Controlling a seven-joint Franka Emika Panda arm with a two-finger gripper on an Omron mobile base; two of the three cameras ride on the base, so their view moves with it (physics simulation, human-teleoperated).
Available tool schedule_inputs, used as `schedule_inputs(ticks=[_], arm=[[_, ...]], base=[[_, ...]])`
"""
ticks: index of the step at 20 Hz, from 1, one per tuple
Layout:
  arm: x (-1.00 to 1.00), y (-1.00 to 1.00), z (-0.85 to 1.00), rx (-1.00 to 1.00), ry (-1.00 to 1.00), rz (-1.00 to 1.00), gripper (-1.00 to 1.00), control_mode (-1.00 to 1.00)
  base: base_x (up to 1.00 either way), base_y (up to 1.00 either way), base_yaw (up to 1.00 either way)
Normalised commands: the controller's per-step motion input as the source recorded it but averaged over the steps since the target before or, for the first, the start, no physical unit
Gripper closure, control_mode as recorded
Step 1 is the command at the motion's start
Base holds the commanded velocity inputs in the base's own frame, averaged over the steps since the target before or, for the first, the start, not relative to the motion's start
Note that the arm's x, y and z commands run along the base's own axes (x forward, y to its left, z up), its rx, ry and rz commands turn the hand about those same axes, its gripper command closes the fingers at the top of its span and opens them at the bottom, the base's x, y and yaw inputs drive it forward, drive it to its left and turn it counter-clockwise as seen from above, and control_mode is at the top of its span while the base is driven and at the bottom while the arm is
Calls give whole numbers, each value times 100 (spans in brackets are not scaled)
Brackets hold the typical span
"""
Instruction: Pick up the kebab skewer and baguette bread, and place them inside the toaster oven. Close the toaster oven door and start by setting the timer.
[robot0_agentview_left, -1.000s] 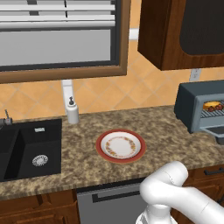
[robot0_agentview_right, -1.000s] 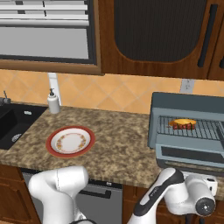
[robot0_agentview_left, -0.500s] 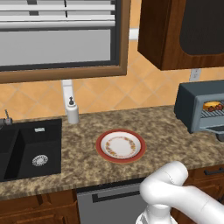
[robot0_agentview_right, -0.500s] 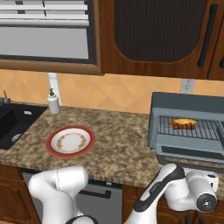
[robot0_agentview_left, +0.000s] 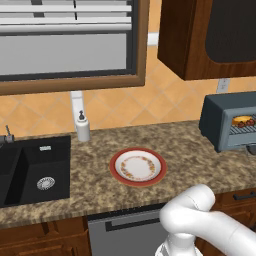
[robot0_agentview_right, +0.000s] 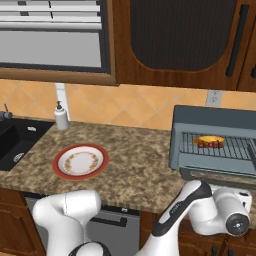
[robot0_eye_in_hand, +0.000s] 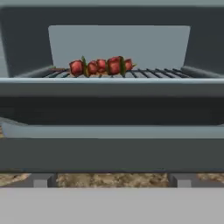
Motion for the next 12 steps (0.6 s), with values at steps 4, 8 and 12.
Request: schedule_inputs(ticks=[4,8,12], arm=[[0,0,93,0,-1,0,-100,-100],[16,6,66,0,-1,0,-100,-100],[37,13,26,0,0,0,-100,-100]], base=[[0,0,0],[0,0,0],[0,0,0]])
